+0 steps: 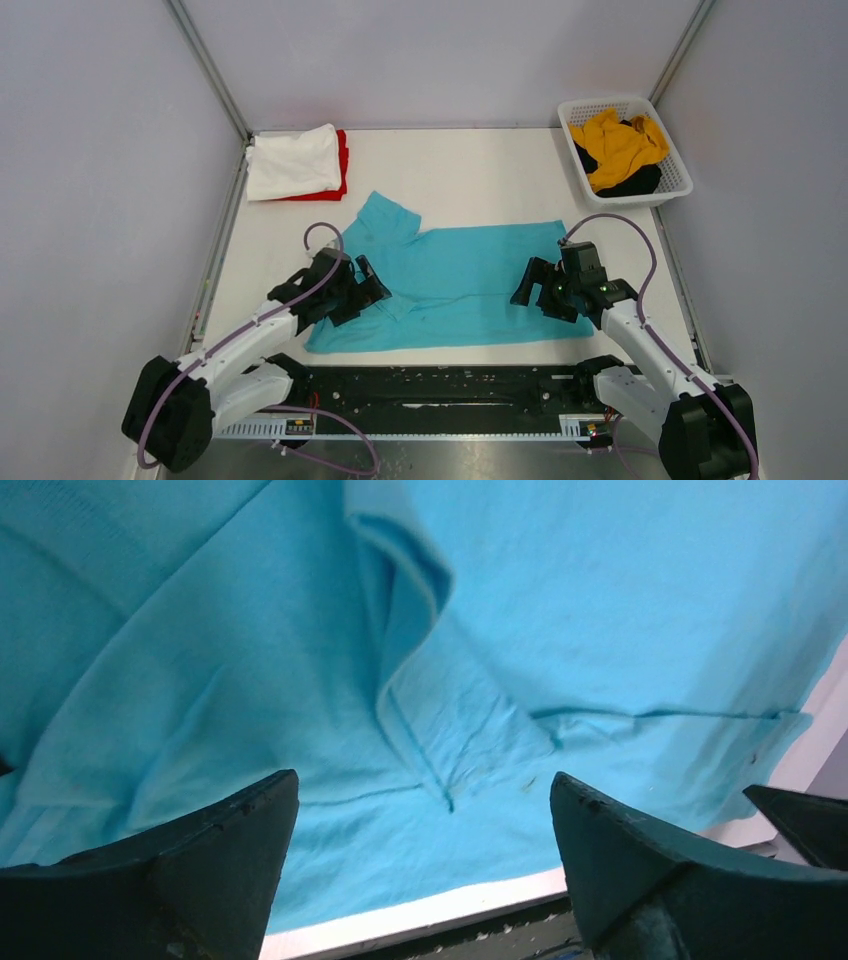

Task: Fold and stack the t-shirts
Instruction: Fold the flattened tshirt in 1/3 of the way

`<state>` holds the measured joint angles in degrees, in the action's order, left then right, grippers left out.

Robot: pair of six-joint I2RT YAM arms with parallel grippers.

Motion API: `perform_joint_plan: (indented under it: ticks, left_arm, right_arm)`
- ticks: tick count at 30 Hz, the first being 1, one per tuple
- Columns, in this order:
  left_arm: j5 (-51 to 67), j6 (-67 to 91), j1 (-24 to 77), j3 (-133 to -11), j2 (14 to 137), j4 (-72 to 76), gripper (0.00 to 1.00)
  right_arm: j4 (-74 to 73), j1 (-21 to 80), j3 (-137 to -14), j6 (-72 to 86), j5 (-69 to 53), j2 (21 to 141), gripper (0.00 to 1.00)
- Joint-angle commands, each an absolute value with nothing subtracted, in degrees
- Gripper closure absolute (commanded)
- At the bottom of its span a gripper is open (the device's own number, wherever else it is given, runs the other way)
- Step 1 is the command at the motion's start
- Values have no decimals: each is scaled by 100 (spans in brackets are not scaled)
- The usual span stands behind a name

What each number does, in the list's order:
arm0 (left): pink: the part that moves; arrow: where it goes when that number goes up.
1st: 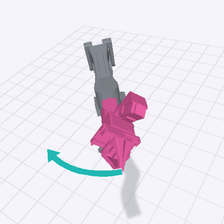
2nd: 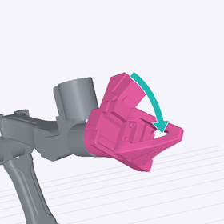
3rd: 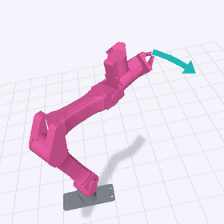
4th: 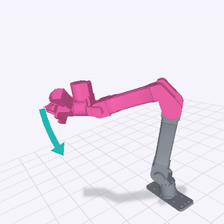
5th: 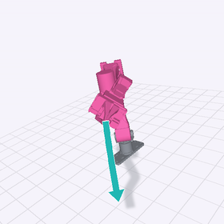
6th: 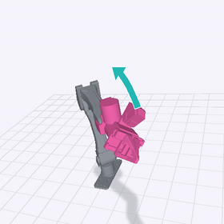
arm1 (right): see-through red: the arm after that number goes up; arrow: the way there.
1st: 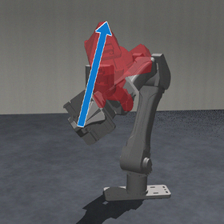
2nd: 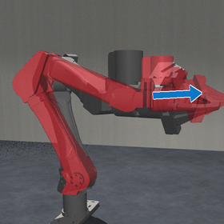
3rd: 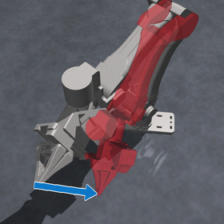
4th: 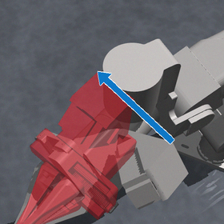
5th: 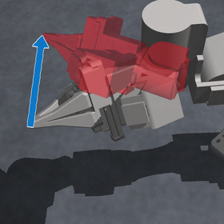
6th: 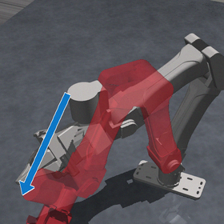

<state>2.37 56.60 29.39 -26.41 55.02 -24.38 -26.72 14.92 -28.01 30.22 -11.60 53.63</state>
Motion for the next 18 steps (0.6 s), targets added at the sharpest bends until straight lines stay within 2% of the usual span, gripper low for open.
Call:
perform_joint_plan:
  ticks: [1, 10, 18]
  left_arm:
    - [86, 5700, 3048, -3061, 6110, -1750, 8]
    - [-141, 5689, 3216, -3405, 7195, -1354, 49]
    - [-334, 5635, 3225, -3643, 7661, -1356, 75]
  right_arm:
    - [-2573, 1512, -2936, 2887, -1096, 5346, 1]
    - [-2517, 1512, -2987, 2843, -990, 5461, 0]
    - [-2524, 1511, -2984, 2812, -846, 5511, 0]
